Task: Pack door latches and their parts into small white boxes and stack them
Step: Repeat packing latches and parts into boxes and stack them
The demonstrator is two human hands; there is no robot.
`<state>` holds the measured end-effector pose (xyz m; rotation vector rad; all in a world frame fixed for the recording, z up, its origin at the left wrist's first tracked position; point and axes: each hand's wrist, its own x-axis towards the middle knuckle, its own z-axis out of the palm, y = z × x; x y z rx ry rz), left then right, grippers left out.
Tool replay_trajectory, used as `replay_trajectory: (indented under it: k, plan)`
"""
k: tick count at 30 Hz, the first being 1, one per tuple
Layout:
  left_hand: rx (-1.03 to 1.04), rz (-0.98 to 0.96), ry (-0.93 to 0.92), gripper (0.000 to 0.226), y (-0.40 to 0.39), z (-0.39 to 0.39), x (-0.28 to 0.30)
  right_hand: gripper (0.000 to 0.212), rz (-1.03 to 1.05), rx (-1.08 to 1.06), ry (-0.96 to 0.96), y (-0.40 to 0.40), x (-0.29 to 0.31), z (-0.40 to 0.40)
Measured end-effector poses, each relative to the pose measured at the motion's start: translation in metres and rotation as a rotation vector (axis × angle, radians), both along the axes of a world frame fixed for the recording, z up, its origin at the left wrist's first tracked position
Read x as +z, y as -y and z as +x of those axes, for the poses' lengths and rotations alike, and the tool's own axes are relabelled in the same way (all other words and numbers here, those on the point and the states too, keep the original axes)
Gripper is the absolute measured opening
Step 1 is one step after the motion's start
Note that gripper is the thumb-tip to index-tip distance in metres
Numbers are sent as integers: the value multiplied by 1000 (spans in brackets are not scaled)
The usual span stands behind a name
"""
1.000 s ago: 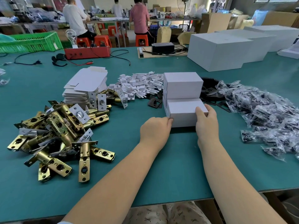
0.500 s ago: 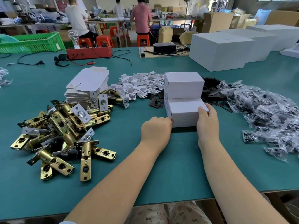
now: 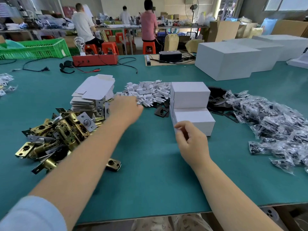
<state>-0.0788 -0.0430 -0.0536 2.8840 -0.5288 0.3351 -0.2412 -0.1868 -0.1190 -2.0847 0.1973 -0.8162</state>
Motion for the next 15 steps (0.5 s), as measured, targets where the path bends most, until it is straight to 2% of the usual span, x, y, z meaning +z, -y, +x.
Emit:
replay_trajectory:
  k: [2,3,9,12,15]
  plan:
    - [131,201,-12,46,-15,24,14,29,-15,27,-50,0,0,-1]
    - [185,243,-27,50,-22,35,18,30,-22,31,-64,0,0,-1]
    - [323,291,-277,66,-45,65,23,39,-17,47,-125,0,2,-1]
    - [340,263,-322,64,-42,65,18,39,-25,59,-137,0,2,-1]
    - [351,284,-267,49,-36,60,11,38,-27,67,-145,-1,2,0]
